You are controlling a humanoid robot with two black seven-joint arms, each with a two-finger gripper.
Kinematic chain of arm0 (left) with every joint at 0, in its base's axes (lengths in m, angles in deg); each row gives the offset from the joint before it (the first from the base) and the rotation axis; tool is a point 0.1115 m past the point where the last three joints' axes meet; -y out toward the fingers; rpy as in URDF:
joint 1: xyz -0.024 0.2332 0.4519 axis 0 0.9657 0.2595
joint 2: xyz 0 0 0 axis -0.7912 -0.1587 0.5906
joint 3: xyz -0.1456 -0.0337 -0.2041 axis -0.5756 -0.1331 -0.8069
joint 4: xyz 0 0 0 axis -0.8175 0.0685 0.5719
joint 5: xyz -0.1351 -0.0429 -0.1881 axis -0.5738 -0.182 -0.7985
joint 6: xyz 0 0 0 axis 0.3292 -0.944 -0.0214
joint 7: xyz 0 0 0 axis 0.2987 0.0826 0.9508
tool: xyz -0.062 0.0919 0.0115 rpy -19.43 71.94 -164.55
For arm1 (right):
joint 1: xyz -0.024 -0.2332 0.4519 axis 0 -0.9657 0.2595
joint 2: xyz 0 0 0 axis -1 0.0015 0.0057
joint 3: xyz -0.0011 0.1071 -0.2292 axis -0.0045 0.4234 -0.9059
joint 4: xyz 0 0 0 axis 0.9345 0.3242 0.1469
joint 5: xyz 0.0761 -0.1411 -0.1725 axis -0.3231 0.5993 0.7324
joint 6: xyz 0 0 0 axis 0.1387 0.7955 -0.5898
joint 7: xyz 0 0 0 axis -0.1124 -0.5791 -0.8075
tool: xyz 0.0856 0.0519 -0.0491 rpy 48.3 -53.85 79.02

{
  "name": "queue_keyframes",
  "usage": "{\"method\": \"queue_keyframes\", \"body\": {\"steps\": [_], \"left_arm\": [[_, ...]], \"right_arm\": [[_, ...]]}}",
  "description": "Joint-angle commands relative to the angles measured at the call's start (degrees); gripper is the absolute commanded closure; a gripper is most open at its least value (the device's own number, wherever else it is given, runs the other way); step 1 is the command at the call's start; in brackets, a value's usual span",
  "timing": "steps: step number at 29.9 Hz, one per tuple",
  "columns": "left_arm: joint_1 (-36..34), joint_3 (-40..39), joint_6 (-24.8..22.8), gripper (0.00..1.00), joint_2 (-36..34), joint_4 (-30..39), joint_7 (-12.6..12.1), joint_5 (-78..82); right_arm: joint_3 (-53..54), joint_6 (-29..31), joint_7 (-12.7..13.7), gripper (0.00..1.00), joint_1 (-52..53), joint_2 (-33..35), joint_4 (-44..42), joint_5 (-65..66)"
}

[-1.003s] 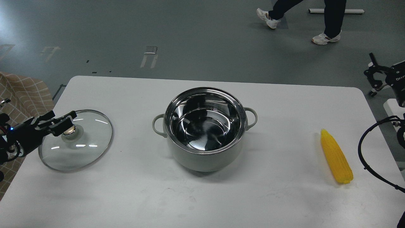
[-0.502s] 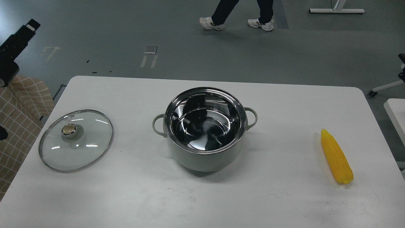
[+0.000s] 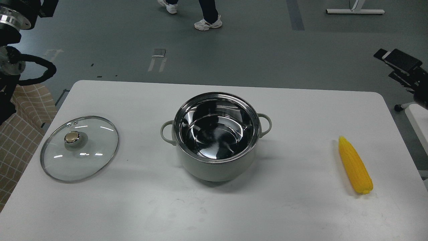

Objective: Open pot and put corn in
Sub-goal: 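Reach the right gripper to the yellow corn and grasp it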

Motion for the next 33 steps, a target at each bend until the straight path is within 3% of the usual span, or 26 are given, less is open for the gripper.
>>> {"method": "queue_keyframes", "body": {"steps": [1,9,26,33], "left_arm": [[0.1,-5.4,-3.0,0.04,4.3,-0.3,-0.4,-3.2],[0.2,-7.9,-7.8,0.03,7.5,1.5,-0.4,-3.1],[0.7,-7.9,-8.1,0.03,7.8,2.3,-0.5,-3.0],[0.8,-7.2,-7.3,0.03,8.6,2.3,-0.6,-3.0]], "right_arm": [[-9.0,0.0,-0.1,0.0,0.0,1.7,1.6,6.1],[-17.5,0.0,-0.1,0.0,-0.3,2.7,1.5,13.8],[-21.5,0.0,0.0,0.03,-5.7,1.7,1.0,24.6],[-21.8,0.0,0.0,0.13,-6.2,3.8,-2.0,25.0]]}}
